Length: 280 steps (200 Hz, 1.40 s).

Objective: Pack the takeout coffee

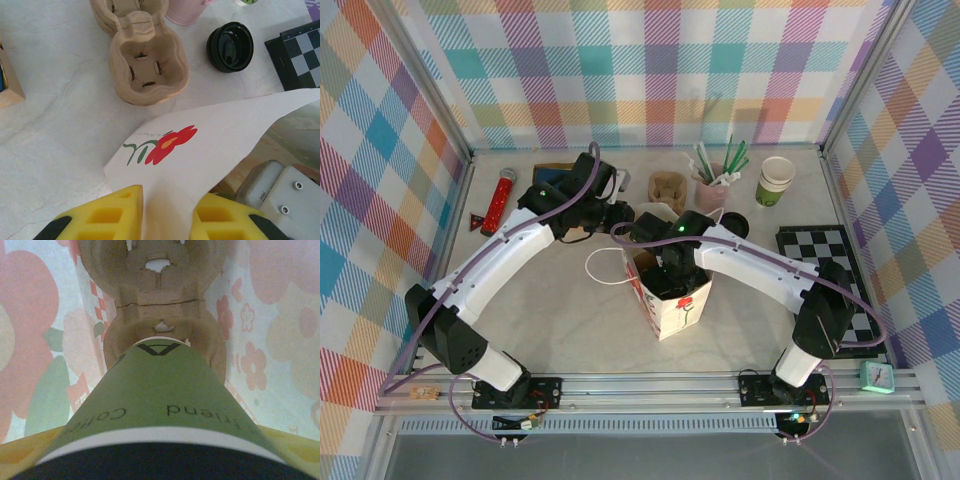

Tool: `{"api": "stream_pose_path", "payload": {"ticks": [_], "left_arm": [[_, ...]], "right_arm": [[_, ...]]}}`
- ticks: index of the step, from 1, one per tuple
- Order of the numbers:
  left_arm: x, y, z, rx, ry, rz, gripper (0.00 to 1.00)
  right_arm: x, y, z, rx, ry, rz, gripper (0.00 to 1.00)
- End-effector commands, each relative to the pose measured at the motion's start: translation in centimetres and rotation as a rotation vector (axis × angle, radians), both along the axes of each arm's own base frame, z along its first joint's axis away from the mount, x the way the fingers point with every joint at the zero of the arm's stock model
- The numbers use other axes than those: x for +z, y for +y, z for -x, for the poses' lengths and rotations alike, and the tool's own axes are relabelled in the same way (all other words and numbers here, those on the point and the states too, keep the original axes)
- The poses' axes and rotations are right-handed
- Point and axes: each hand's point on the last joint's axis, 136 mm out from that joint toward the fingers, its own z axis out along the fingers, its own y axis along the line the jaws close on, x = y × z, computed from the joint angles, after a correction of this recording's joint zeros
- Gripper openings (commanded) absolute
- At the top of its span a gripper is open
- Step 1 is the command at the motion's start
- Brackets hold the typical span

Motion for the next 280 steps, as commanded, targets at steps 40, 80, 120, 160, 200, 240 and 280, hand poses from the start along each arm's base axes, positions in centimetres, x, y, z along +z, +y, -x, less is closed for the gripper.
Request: {"api": "stream_pose_path", "payload": {"ticks": [40, 80, 120, 160, 200, 240, 280], "left_arm": [[2.7, -0.1, 0.6, -0.005, -0.043, 0.044, 0.24], [2.8, -0.1, 0.7, -0.004, -0.045, 0.044, 0.24], [2.8, 0.0, 0.6, -0.002, -0.048, 0.038, 0.24], [2.8, 0.0, 0.5, -0.003, -0.049, 0.037, 0.24], [2.9, 0.0, 0.6, -0.003, -0.05, 0.039, 0.23], [2.8, -0.1, 0.6, -0.004, -0.047, 0.041, 0.23], [2.8, -0.1, 0.7, -0.004, -0.048, 0.048, 0.23]], "right_arm": [[-0.6, -0.3, 0.1, -0.001, 0.018, 0.011, 0.32], [-0.7, -0.5, -0.1, -0.006, 0.018, 0.012, 0.32], [-1.1, -0.7, -0.1, -0.011, 0.021, 0.015, 0.32], [-1.3, -0.9, -0.1, -0.014, 0.024, 0.018, 0.32], [-1.3, -0.9, -0.3, -0.017, 0.018, 0.013, 0.32], [-1.3, -0.9, -0.6, -0.019, 0.011, 0.008, 0.32], [-1.6, -1.0, -0.9, -0.026, 0.01, 0.002, 0.32]]}}
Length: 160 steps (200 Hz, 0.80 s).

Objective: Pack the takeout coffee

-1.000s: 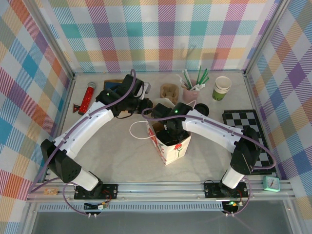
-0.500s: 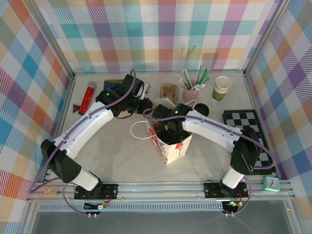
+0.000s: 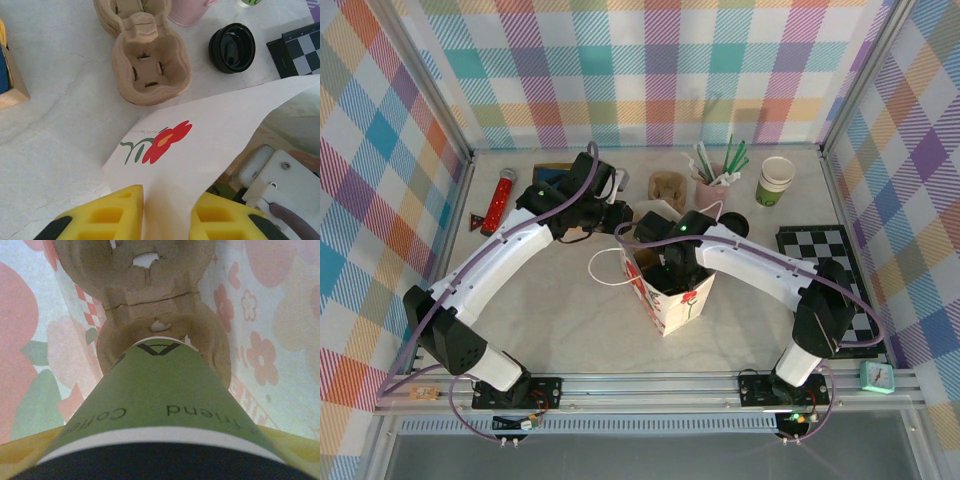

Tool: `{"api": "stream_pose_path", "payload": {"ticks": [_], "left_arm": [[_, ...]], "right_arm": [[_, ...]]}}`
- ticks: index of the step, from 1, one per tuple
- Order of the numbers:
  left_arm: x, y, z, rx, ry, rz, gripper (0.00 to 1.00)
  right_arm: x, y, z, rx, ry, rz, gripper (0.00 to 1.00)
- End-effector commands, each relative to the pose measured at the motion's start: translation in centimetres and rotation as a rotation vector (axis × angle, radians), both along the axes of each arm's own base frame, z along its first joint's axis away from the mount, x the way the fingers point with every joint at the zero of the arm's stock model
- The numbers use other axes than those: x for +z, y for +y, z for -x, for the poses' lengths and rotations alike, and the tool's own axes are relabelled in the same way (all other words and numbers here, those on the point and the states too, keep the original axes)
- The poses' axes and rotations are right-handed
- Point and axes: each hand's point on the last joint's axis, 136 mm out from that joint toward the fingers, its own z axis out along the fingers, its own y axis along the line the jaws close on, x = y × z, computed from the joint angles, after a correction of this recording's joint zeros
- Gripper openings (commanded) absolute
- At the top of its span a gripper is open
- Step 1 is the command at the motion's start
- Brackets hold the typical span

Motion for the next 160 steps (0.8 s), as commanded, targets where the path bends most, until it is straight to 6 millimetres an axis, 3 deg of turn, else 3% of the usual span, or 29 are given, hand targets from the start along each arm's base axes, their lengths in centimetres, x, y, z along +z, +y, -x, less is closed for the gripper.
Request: {"api": "stream_pose_path", "payload": {"ticks": [1, 160], "left_arm": [[2.6, -0.3, 0.7, -0.011, -0.042, 0.053, 0.23], [2.7, -0.1, 1.3, -0.01, -0.043, 0.064, 0.23]], "right_arm": [[-0.5, -0.4, 0.1, 0.001, 0.013, 0.003, 0.32], [-1.6, -0.8, -0.2, -0.013, 0.014, 0.001, 0.32]]}}
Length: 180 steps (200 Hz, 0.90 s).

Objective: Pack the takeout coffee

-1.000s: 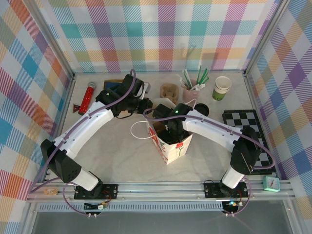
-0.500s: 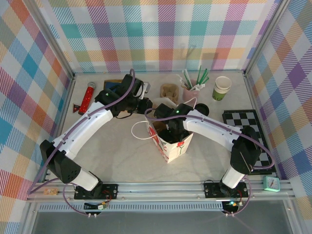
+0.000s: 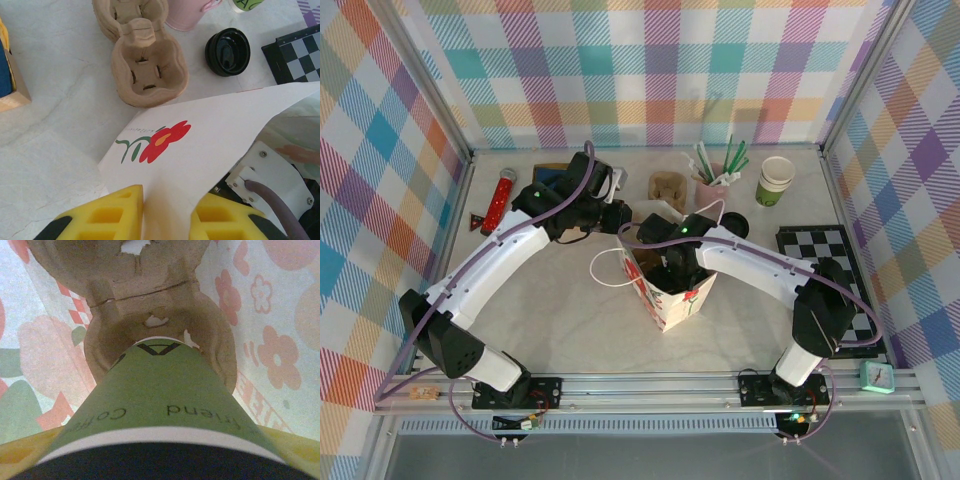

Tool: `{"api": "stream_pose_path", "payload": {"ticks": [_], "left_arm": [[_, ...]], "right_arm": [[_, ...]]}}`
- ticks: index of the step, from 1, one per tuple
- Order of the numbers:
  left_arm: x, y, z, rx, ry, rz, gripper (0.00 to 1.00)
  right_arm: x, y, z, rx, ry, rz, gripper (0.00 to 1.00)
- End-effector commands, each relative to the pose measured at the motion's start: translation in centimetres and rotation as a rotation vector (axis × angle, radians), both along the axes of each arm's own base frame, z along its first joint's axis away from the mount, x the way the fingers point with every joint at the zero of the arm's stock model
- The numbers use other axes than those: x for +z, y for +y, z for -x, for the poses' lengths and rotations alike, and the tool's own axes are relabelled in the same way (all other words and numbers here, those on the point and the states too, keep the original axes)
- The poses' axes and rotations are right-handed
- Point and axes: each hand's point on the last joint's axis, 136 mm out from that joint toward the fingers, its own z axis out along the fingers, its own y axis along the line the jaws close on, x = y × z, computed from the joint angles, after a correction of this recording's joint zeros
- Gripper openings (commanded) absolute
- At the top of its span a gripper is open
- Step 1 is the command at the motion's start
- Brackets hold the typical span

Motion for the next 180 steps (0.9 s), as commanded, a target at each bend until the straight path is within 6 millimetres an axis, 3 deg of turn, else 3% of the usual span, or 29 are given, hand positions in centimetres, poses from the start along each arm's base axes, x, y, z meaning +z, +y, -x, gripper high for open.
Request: {"api": "stream_pose_path", "payload": {"ticks": [1, 180], "left_arm": [[1.9, -0.3, 1.0, -0.012, -0.027, 0.05, 0.23], [1.6, -0.7, 1.3, -0.022, -0.018, 0.052, 0.23]], "right_arm": [[-0.1, -0.4, 0.1, 0.006, 0.003, 0.004, 0.32], [-0.2, -0.3, -1.0, 0.0, -0.021, -0.009, 0.31]]}}
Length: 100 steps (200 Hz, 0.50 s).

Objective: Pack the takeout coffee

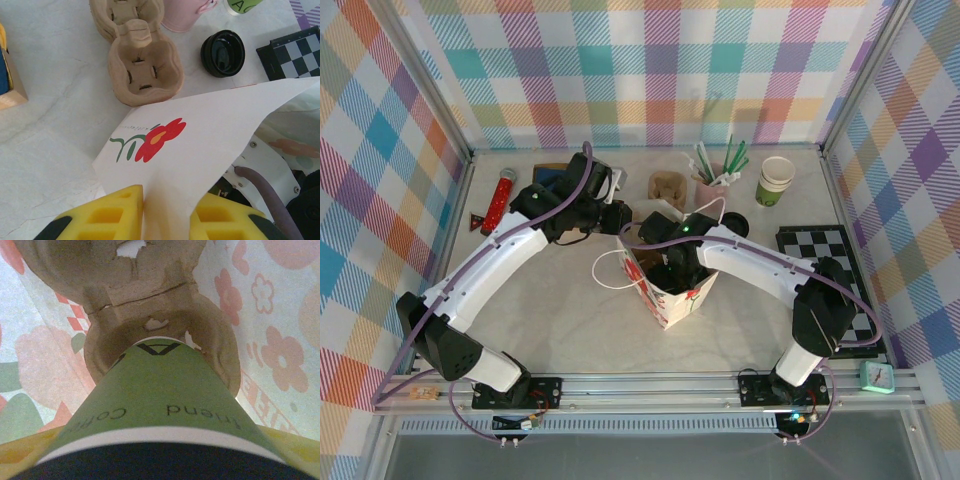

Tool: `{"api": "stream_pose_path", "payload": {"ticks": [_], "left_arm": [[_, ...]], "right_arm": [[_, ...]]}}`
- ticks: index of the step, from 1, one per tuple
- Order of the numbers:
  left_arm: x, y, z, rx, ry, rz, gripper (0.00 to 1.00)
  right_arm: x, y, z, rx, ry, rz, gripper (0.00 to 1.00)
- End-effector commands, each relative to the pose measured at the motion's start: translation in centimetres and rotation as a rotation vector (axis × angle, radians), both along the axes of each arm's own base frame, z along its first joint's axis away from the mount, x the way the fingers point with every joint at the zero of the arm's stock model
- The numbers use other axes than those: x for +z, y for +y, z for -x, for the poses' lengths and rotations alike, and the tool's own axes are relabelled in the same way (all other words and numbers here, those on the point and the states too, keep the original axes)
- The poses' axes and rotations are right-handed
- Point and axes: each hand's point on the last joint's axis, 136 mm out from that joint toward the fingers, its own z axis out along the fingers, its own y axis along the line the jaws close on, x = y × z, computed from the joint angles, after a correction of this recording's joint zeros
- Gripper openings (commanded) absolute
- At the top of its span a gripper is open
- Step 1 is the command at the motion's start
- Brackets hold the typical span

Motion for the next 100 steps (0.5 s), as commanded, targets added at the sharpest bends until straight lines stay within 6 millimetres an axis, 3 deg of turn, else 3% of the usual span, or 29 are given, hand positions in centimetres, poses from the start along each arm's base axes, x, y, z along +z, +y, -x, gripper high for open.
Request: {"api": "stream_pose_path", "payload": {"ticks": [1, 100], "left_arm": [[1.15, -0.58, 0.82, -0.025, -0.017, 0.038, 0.23], [0.89, -0.63, 0.73, -0.024, -0.014, 0.034, 0.23]], "right_arm": [[-0.15, -0.19, -0.27, 0.008, -0.007, 0.001, 0.31], [-0.35, -0.17, -0.65, 0.006, -0.011, -0.005, 0.3]]}}
